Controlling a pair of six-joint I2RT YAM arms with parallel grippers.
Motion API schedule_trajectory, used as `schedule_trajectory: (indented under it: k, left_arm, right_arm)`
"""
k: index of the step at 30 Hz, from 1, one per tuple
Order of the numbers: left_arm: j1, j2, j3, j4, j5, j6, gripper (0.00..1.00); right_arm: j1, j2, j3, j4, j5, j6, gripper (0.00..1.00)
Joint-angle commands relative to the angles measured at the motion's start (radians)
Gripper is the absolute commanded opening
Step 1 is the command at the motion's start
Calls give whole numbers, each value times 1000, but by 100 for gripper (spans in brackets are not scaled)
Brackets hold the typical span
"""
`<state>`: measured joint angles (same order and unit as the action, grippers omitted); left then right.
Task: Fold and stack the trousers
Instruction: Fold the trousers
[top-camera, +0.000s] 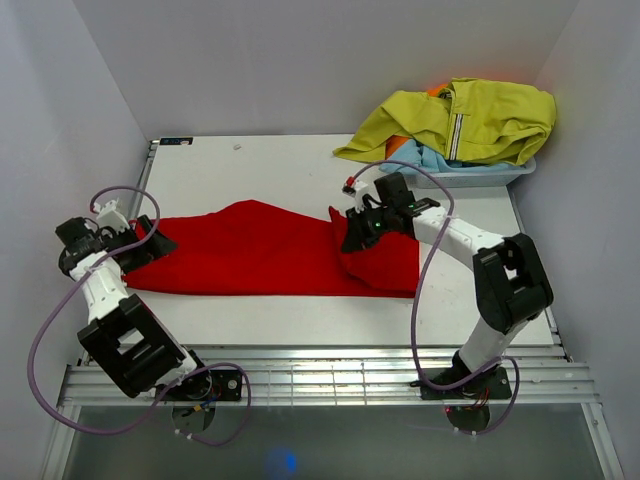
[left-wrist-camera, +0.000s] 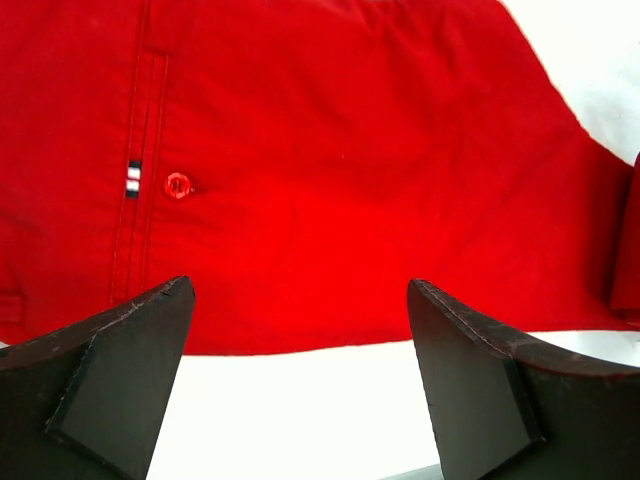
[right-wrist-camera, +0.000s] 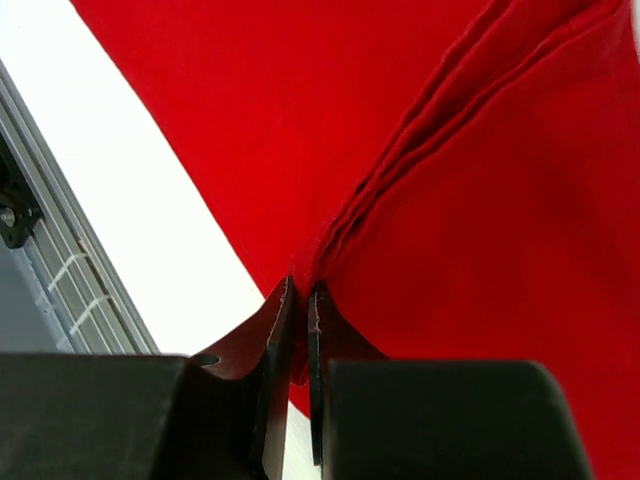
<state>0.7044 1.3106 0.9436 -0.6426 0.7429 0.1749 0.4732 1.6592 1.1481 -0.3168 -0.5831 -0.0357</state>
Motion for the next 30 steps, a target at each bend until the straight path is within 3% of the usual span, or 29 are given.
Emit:
schedule_trajectory:
  k: [1,10,30]
  left_arm:
    - [-2,-48,-17,-12,-20,12,98]
    - [-2,-44,-69,3,-48,29,98]
    - [-2,-42,-94,20,-54,43,98]
  right_arm:
    - [63,80,45,154,23,115,8]
    - [163,252,228,174,72,187,8]
    - [280,412,380,185,111,255,8]
